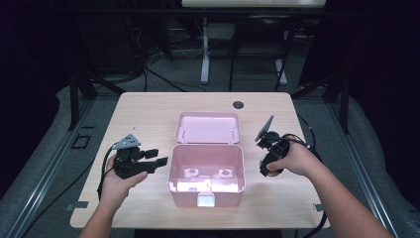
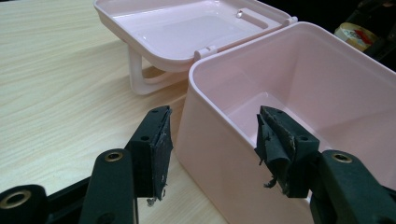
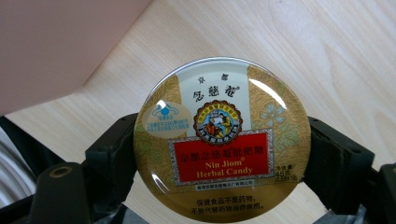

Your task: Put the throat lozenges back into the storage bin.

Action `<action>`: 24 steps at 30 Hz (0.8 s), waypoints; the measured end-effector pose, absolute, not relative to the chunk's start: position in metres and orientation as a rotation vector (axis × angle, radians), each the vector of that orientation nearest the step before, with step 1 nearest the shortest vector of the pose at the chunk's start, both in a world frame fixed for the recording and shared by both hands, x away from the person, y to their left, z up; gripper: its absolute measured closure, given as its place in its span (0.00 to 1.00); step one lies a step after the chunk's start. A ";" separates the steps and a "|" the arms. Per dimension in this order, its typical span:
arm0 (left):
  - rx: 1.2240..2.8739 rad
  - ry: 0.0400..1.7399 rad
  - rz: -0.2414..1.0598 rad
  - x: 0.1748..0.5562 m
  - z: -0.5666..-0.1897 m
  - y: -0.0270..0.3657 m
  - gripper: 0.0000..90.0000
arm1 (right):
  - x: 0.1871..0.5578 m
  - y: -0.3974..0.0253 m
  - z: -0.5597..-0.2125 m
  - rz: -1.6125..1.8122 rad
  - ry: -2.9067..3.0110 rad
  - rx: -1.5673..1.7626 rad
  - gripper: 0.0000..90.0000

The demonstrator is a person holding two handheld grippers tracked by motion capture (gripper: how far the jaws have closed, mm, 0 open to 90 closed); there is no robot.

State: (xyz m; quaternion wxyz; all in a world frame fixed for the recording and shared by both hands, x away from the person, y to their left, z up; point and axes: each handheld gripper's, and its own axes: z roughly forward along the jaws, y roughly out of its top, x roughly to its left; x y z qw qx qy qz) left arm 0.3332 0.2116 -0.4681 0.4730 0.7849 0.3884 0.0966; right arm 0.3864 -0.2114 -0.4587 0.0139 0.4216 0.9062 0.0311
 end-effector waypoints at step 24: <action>1.925 0.948 0.234 0.333 -0.468 0.212 0.50 | 0.368 -0.189 -0.428 0.119 3.043 0.612 0.22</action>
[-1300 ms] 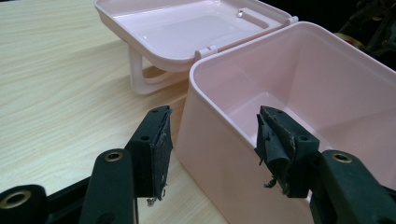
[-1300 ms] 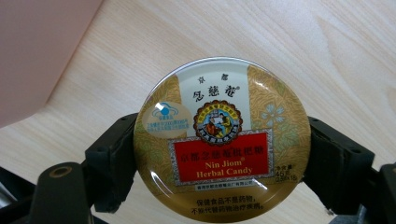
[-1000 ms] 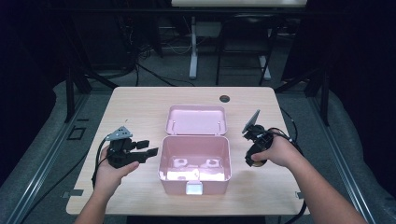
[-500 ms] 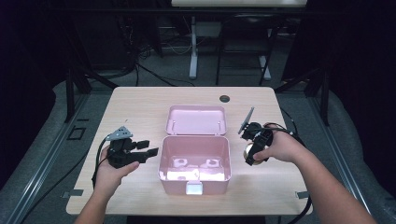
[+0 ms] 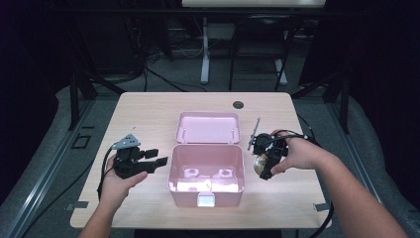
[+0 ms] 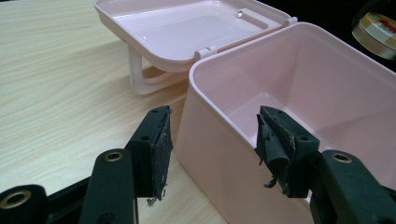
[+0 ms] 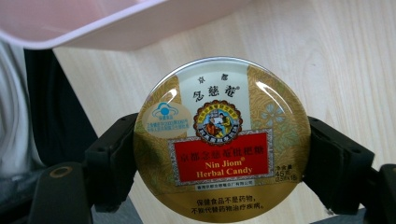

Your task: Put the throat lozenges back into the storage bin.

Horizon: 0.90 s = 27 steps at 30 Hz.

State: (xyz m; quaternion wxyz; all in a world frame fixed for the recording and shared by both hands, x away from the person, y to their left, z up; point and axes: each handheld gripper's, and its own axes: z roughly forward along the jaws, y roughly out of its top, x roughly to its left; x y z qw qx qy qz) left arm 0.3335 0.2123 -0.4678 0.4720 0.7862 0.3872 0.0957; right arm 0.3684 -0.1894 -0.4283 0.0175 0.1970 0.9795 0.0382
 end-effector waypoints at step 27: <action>1.925 0.945 0.228 0.334 -0.469 0.210 0.50 | 0.358 -0.156 -0.409 0.108 3.096 0.268 0.22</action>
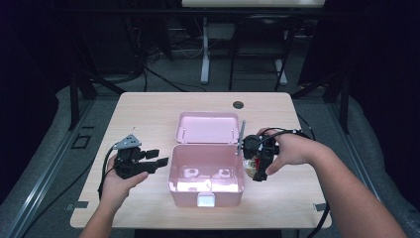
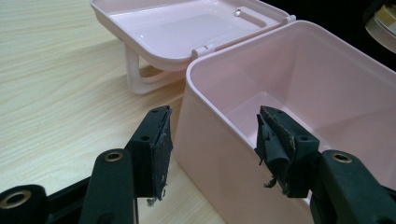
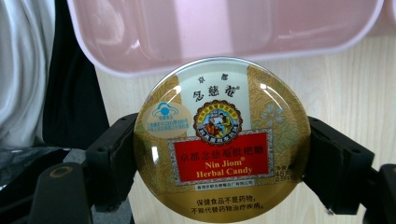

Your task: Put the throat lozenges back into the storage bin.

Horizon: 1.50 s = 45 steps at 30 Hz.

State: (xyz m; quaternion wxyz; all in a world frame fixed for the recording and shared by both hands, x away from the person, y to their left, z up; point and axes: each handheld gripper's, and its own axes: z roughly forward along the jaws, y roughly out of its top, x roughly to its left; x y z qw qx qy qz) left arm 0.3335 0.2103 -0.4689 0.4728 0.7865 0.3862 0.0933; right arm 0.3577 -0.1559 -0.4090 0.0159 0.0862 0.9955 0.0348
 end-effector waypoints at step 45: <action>1.928 0.946 0.228 0.334 -0.469 0.212 0.50 | 0.358 -0.084 -0.432 0.087 3.105 0.098 0.22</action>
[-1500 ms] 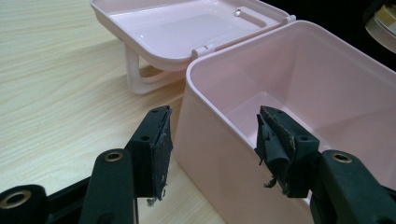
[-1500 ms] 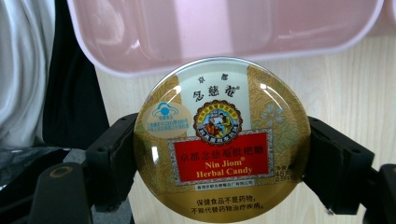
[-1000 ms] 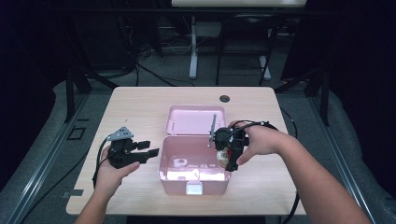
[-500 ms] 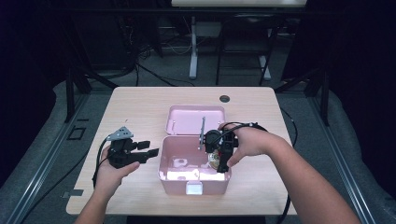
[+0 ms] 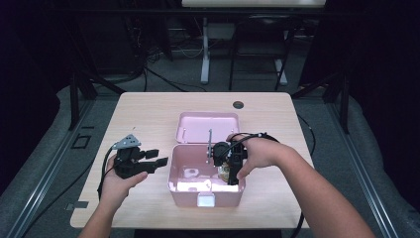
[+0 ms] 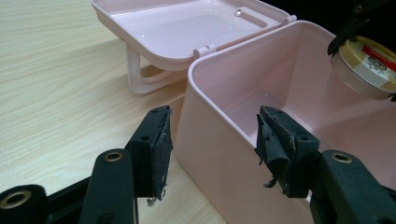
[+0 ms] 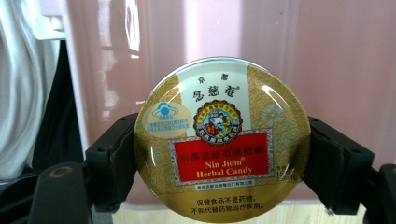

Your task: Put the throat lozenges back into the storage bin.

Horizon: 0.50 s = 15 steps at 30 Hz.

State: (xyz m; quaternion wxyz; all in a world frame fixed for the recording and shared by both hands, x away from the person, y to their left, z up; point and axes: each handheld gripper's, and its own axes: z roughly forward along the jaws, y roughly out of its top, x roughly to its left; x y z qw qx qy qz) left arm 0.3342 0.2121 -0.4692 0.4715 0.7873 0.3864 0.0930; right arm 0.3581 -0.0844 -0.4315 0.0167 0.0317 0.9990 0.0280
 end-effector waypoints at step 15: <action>1.933 0.948 0.221 0.334 -0.470 0.211 0.50 | 0.361 -0.078 -0.457 0.065 3.116 0.087 0.22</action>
